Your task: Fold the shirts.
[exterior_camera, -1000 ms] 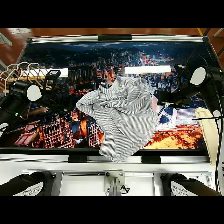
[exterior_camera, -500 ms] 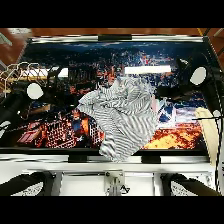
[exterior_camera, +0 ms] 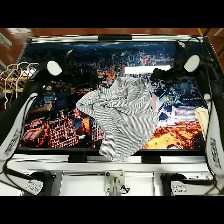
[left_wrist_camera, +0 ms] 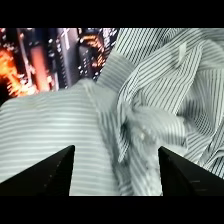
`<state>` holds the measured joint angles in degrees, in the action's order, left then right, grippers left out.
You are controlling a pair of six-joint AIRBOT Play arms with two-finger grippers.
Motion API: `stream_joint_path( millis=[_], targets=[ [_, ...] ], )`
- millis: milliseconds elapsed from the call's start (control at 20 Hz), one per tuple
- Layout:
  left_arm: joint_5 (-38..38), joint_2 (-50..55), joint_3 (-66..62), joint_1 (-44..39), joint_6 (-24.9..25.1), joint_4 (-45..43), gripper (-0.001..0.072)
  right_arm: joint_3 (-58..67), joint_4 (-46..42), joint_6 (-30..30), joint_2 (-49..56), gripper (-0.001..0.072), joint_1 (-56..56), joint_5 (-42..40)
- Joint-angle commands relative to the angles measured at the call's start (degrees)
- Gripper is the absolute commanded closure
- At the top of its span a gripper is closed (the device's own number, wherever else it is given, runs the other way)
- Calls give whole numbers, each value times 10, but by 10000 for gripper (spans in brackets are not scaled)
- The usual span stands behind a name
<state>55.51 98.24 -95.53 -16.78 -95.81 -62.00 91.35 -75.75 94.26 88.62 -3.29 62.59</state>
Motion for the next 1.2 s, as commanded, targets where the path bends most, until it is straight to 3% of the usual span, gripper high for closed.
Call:
stream_joint_path(
  millis=[0,250,300,400,500,750,850,1050,1150],
  targets=[
    [11,85,-72,0,2,58,81,118,6,-3,107,48,0,44],
    [44,116,-72,0,68,102,112,154,20,-3,171,48,0,84],
    [44,116,-72,0,76,102,200,154,42,-6,177,48,0,83],
    [49,115,-72,0,104,103,513,154,116,-29,181,48,-3,80],
    [70,114,-73,1,139,102,640,154,127,-51,175,48,-15,78],
    [139,87,-72,4,205,99,641,154,14,-19,116,48,-22,51],
    [143,64,-72,3,208,97,641,154,-14,-22,114,48,-26,43],
    [187,17,-72,3,212,87,641,154,-14,-142,150,49,-61,32],
    [205,6,-72,0,215,85,641,154,-14,-169,169,48,-80,11]
  ],
)
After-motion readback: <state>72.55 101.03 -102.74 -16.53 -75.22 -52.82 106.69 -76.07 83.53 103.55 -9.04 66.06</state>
